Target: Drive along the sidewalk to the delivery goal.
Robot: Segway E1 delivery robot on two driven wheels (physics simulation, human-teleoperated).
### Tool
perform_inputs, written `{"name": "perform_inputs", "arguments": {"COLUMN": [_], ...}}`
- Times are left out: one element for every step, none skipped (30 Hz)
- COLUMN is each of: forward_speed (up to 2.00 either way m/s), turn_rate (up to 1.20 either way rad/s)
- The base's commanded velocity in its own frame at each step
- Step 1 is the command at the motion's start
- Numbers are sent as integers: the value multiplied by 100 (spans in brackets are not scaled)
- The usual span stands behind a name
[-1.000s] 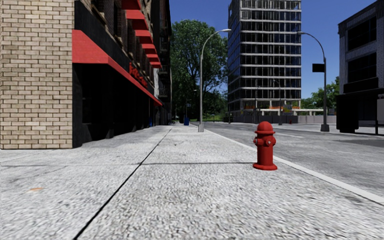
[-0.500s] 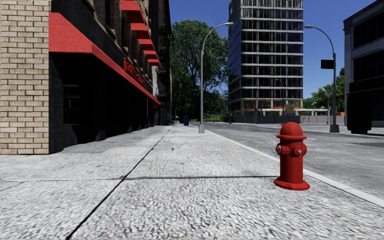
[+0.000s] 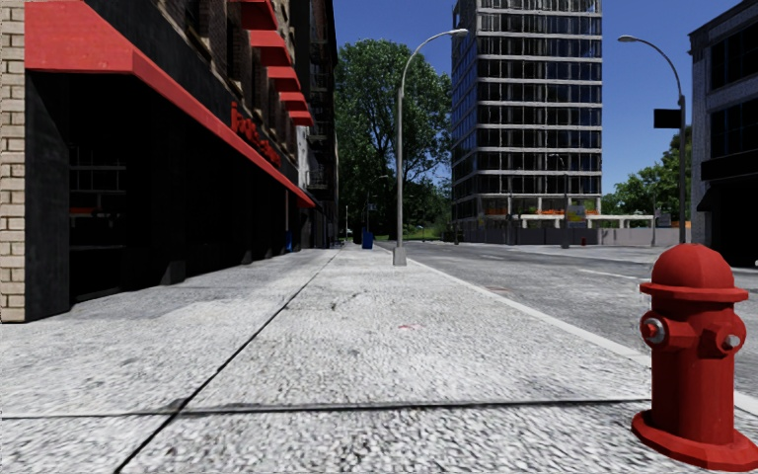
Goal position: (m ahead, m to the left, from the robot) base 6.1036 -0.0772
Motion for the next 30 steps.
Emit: {"name": "perform_inputs", "arguments": {"forward_speed": [200, 200, 200, 200, 200, 200, 200, 200, 200, 200, 200, 200, 200, 200, 200, 200, 200, 200, 200, 200, 200, 200, 200, 200, 200, 200, 200, 200, 200, 200], "turn_rate": [0, 0, 0, 0, 0, 0, 0, 0, 0, 0, 0, 0, 0, 0, 0, 0, 0, 0, 0, 0, -27, -27, -28, -28, -28, -28, -28, -25, -25, -11]}}
